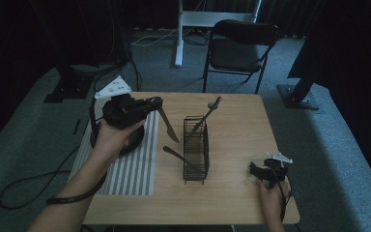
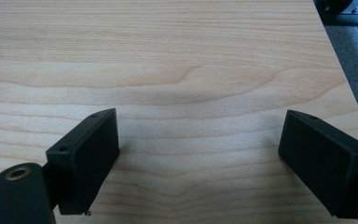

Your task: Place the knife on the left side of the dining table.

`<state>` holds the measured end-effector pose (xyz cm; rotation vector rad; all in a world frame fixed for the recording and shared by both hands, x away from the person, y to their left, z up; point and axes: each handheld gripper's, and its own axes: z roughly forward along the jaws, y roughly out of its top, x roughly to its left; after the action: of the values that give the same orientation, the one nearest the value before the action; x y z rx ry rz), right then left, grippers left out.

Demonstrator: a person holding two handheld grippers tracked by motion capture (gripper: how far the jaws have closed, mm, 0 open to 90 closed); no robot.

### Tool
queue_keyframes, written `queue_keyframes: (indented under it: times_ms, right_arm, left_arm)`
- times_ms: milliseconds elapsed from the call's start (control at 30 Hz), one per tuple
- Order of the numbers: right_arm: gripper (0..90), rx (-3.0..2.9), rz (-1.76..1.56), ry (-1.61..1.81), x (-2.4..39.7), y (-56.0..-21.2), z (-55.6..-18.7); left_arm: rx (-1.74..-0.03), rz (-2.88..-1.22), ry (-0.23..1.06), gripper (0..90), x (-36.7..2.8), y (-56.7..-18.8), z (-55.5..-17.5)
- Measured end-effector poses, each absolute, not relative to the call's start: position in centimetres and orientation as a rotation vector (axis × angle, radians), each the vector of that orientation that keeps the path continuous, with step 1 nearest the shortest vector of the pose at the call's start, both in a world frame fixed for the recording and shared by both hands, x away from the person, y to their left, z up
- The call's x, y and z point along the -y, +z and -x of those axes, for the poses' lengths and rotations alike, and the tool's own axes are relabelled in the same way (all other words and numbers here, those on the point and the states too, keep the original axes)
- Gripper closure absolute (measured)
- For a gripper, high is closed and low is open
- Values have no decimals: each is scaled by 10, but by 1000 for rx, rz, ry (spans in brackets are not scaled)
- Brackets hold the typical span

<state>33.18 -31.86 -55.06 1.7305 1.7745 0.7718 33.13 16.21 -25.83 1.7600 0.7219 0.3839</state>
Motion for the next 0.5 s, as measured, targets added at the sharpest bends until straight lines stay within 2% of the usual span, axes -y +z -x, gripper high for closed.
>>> queue_keyframes:
  times_ms: [500]
  right_arm:
    - [113,-1774,-1731,772,319,-551,-332]
  left_arm:
    - [-839,-1775,414,838,-199,-296,-328]
